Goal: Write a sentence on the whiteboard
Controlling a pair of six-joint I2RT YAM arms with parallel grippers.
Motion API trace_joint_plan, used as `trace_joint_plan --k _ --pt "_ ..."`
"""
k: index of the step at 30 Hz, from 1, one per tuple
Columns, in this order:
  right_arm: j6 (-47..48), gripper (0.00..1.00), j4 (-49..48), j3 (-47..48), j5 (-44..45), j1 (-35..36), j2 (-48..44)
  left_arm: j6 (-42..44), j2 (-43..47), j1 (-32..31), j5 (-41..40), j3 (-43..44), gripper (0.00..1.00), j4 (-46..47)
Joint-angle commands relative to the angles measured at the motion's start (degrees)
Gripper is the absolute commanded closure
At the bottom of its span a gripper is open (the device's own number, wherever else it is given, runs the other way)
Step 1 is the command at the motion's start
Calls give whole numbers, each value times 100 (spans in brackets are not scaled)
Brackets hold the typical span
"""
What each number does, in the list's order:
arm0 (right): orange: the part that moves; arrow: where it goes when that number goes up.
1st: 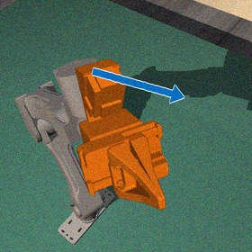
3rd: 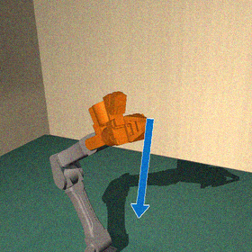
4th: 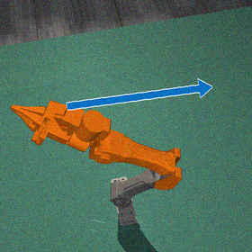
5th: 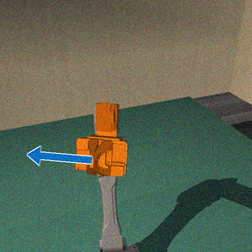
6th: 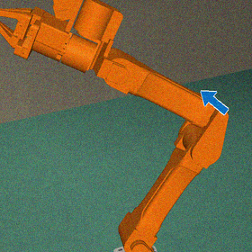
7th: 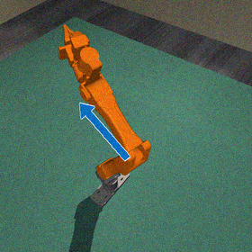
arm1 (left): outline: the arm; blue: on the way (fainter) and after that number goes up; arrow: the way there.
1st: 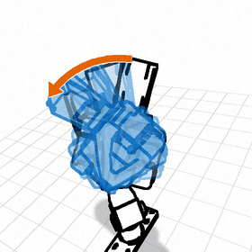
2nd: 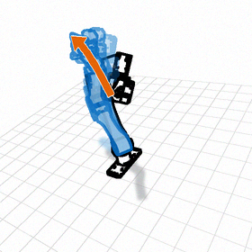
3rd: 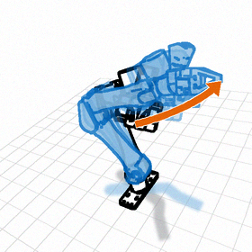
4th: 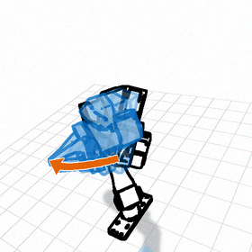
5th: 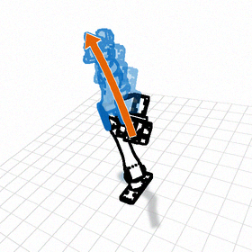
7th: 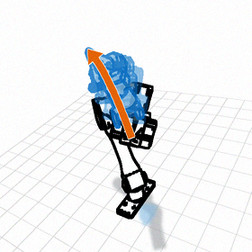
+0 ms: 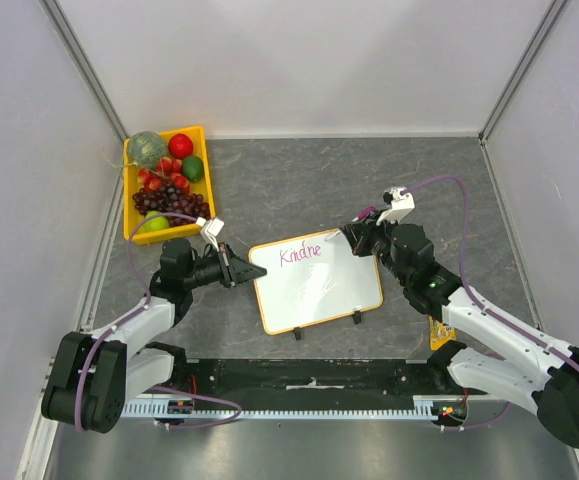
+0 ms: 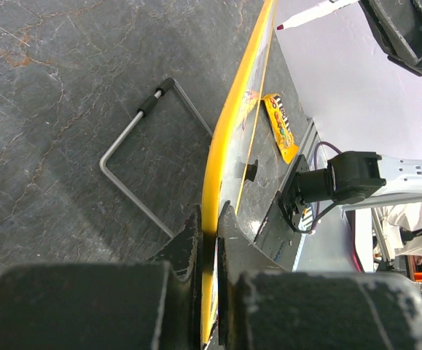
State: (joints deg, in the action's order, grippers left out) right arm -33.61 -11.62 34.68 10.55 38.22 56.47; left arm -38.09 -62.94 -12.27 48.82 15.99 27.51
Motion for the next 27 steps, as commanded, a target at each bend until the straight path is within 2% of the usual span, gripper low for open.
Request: trace_joint_plan --k 1,27 --pt "3 100 -95 189 97 -25 13 495 -43 -3 -470 -131 98 -501" --pt "-67 100 -245 -31 -17 -25 224 495 -35 5 -461 -131 98 -510"
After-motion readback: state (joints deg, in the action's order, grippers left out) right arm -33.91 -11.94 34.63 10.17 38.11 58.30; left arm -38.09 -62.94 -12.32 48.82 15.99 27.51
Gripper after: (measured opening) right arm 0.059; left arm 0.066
